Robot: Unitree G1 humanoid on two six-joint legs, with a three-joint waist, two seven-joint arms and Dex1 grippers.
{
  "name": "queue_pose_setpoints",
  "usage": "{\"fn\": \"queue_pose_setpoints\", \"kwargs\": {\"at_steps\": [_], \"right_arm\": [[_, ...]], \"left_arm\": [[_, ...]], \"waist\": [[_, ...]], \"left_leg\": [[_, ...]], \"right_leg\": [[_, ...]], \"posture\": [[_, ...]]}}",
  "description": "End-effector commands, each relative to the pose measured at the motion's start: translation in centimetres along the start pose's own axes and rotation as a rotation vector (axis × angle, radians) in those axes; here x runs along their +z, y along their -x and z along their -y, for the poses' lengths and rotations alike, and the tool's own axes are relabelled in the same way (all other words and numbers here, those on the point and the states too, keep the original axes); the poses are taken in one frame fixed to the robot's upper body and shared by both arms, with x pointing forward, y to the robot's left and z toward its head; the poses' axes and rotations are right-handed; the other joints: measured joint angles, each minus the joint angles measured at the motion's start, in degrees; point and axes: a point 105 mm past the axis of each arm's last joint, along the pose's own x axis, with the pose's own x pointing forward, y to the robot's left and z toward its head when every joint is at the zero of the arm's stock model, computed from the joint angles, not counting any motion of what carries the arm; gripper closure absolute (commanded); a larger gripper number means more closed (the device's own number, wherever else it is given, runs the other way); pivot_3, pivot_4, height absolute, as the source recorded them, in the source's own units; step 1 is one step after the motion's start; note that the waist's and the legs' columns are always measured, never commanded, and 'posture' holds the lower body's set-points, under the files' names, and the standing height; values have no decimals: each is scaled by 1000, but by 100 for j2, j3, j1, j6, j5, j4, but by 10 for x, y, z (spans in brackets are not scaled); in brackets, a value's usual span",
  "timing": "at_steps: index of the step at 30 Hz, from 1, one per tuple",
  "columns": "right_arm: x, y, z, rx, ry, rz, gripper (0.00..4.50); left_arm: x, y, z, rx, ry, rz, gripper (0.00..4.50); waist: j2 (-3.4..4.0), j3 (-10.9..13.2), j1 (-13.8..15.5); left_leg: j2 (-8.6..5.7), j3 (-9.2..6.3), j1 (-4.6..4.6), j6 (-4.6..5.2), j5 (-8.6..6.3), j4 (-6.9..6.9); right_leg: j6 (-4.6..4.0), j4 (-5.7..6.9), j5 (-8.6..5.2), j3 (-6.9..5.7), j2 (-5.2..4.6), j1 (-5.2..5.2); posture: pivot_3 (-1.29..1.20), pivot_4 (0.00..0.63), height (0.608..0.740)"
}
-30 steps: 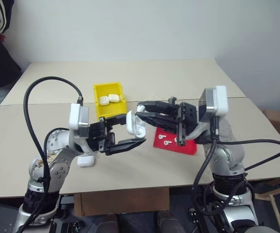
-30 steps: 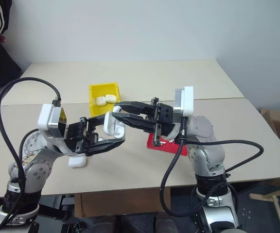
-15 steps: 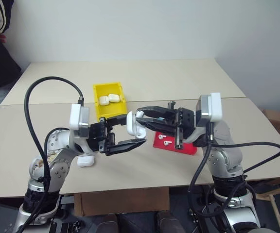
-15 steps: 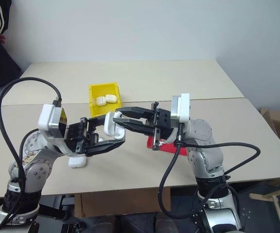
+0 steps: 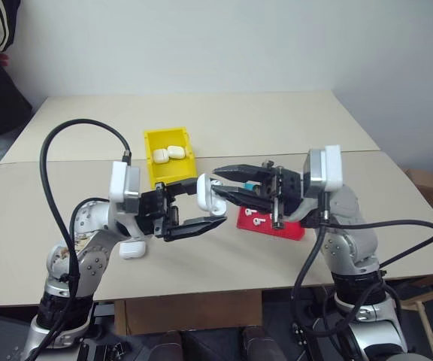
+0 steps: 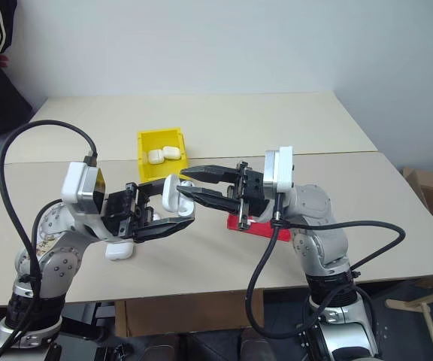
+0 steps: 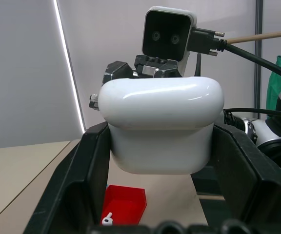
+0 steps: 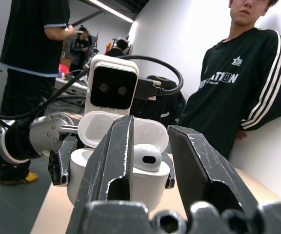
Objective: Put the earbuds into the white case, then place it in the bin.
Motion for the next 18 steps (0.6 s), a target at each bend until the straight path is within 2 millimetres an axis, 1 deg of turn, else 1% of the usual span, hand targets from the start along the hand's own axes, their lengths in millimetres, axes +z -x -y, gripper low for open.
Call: {"fn": "queue_pose_setpoints", "kwargs": {"at_steps": [1, 3, 6, 8, 9, 12, 13, 14, 17, 18], "right_arm": [[4, 1, -3, 19, 20, 8, 2901], [8, 4, -1, 14, 17, 16, 2901], [20, 14, 10, -16, -7, 11, 2901], [23, 22, 17, -30, -33, -46, 2901], [20, 29, 23, -44, -27, -141, 2901], [5, 54, 39, -75, -16, -478, 2901], [0, 63, 44, -78, -16, -564, 2901], [-3, 69, 46, -79, -16, -614, 2901], [-24, 102, 67, -83, -34, -934, 2901], [-29, 110, 74, -89, -31, -1017, 2901]], "left_arm": [[9, -4, 1, -16, -48, 31, 1708], [7, -2, 0, -13, -49, 18, 1708], [2, 7, -2, 7, -53, -23, 1708], [-2, 15, -2, 14, -63, -57, 1708], [-5, 22, -2, 21, -67, -88, 1708], [-11, 38, 1, 32, -76, -166, 1708], [-14, 42, 3, 28, -86, -191, 1708], [-16, 45, 5, 24, -94, -208, 1708], [-23, 57, 11, 27, -95, -261, 1708], [-25, 59, 12, 28, -95, -270, 1708]], "waist": [[0, 0, 2], [0, 0, 1], [0, 0, 4], [0, 0, 4], [0, 0, 2], [7, 6, 3], [7, 6, 6], [6, 6, 10], [7, 6, -19], [7, 7, -27]], "left_leg": [[0, 0, 0, 0, 0, 0], [0, 0, 0, 0, 0, 0], [0, 0, -1, 0, 0, 0], [0, 0, 0, 0, 0, 0], [0, 1, 0, 0, 0, 0], [0, 5, -2, 0, 0, -1], [0, 6, -3, 0, 0, -3], [1, 6, -1, 0, 0, -5], [1, 11, 1, 0, 0, -8], [1, 14, -1, 0, 0, -9]], "right_leg": [[0, 0, 0, 0, 0, 0], [0, 0, 0, 0, 0, 0], [-1, 0, 1, 0, -1, 0], [-1, -1, 1, 0, -1, 1], [-3, 0, 2, 0, -1, 0], [-5, -2, 1, 3, -2, -7], [-6, -5, 0, 2, -3, -8], [-9, -7, -4, 1, -3, -8], [-22, -7, -24, 5, -2, -9], [-26, -7, -26, 7, -3, -11]], "posture": [[0, 150, 740], [0, 150, 740], [0, 150, 740], [0, 150, 740], [0, 150, 740], [0, 150, 740], [0, 150, 740], [0, 150, 740], [0, 150, 740], [0, 150, 740]]}}
